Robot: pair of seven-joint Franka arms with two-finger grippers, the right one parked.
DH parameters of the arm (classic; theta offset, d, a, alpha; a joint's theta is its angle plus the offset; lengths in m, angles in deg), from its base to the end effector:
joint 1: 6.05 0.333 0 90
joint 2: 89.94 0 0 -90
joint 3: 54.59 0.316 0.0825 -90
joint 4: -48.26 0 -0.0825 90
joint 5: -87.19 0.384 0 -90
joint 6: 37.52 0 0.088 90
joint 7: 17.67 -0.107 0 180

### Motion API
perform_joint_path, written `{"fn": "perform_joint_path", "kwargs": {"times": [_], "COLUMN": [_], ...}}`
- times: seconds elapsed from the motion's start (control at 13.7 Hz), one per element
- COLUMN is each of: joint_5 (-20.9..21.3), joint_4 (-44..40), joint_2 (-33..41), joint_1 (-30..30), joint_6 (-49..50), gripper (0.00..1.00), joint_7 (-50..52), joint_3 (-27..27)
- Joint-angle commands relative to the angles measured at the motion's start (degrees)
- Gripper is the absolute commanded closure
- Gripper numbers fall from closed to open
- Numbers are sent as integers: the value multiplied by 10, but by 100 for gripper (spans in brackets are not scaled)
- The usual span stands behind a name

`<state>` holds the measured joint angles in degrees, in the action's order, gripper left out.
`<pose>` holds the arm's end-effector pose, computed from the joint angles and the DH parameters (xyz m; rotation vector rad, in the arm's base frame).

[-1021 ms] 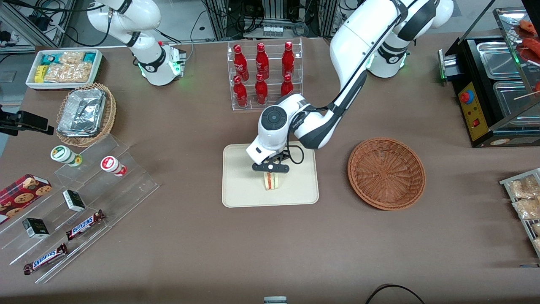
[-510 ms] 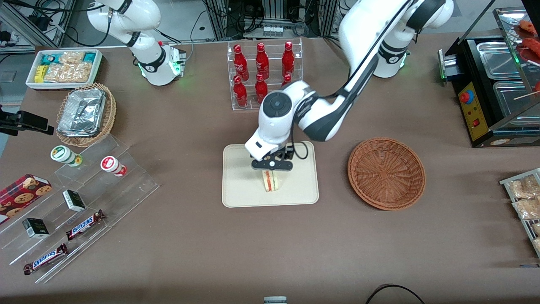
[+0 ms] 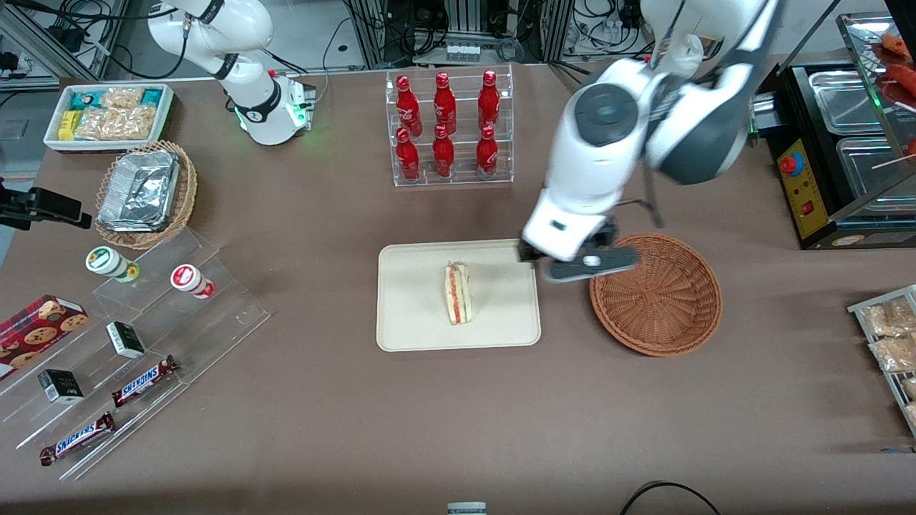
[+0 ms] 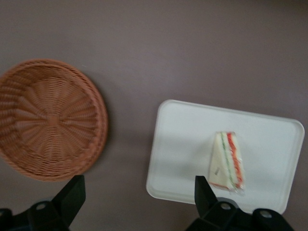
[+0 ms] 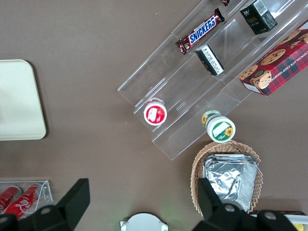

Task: Place sandwich from basket to tray

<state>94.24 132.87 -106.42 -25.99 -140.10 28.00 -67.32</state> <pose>0.5630 -0.3279 0.5190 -3.0985 -0.3296 -0.0973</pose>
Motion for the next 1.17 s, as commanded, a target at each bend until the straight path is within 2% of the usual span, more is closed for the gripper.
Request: {"fn": "perform_joint_path", "kwargs": {"times": [0.0, 0.29, 0.58, 0.88, 1.02, 1.09], "joint_5": [-2, -7, -34, -61, -61, -60], "joint_4": [47, 56, 58, 58, 57, 52], "joint_2": [69, 110, 144, 163, 166, 163], "joint_1": [60, 111, 175, 160, 130, 130], "joint_6": [31, 71, 117, 151, 150, 147], "gripper": [0, 0, 0, 0, 0, 0], "joint_7": [-47, -122, -273, -412, -435, -436], "joint_3": [-5, -5, 6, 95, 145, 147]}}
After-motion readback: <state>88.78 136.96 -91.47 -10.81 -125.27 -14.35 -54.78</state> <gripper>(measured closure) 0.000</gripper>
